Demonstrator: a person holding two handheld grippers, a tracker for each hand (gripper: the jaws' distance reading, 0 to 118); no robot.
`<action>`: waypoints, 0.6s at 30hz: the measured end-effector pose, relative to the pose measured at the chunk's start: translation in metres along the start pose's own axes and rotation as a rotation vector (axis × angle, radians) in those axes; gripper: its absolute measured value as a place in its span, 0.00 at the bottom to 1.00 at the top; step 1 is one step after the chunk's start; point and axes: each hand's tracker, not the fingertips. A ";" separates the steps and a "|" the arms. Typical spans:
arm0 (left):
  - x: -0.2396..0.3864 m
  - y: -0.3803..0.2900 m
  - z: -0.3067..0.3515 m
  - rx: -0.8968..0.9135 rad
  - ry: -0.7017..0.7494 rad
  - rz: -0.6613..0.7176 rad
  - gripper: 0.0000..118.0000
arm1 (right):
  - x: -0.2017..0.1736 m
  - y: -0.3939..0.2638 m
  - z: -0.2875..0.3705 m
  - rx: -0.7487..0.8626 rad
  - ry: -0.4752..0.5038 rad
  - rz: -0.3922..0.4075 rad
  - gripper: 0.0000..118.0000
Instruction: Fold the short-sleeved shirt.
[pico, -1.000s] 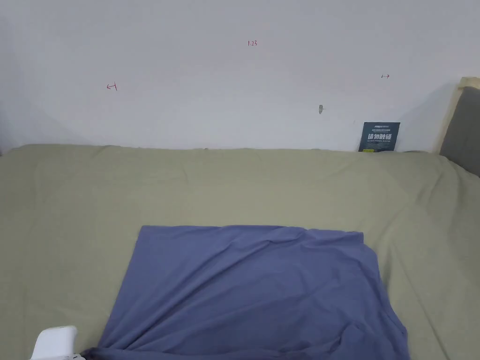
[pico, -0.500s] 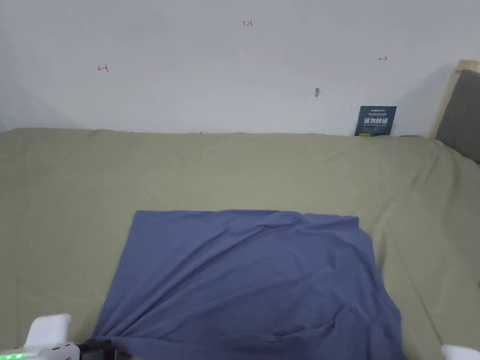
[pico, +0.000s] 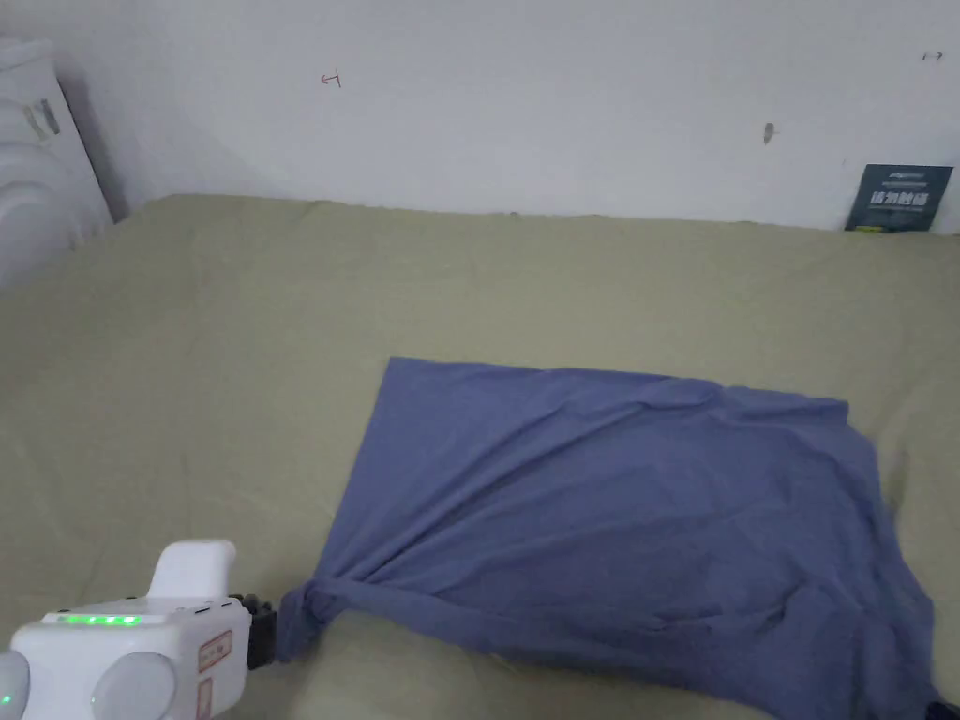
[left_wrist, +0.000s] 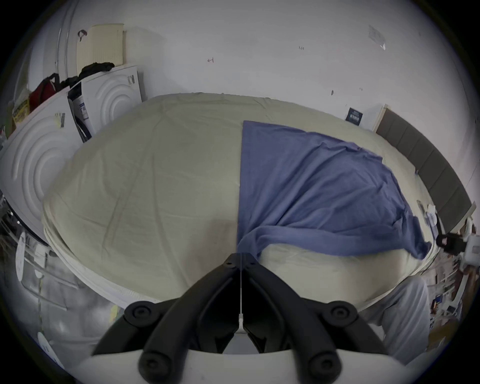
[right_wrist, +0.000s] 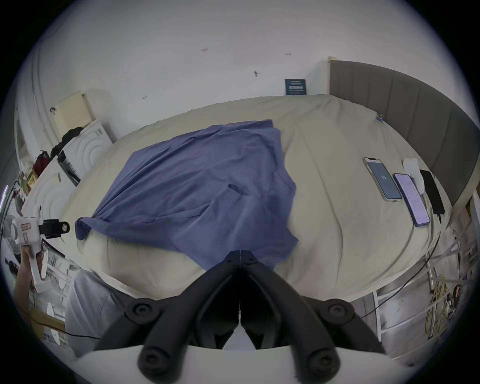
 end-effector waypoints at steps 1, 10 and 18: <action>-0.006 -0.001 -0.005 0.000 -0.002 0.012 0.00 | 0.001 0.001 -0.001 -0.002 0.001 0.003 0.00; -0.005 0.006 -0.028 -0.057 -0.022 0.033 0.95 | -0.002 -0.002 -0.009 -0.011 -0.020 -0.022 0.00; 0.006 0.012 -0.069 -0.071 0.010 0.006 0.00 | 0.012 -0.004 -0.020 -0.041 -0.039 -0.026 0.00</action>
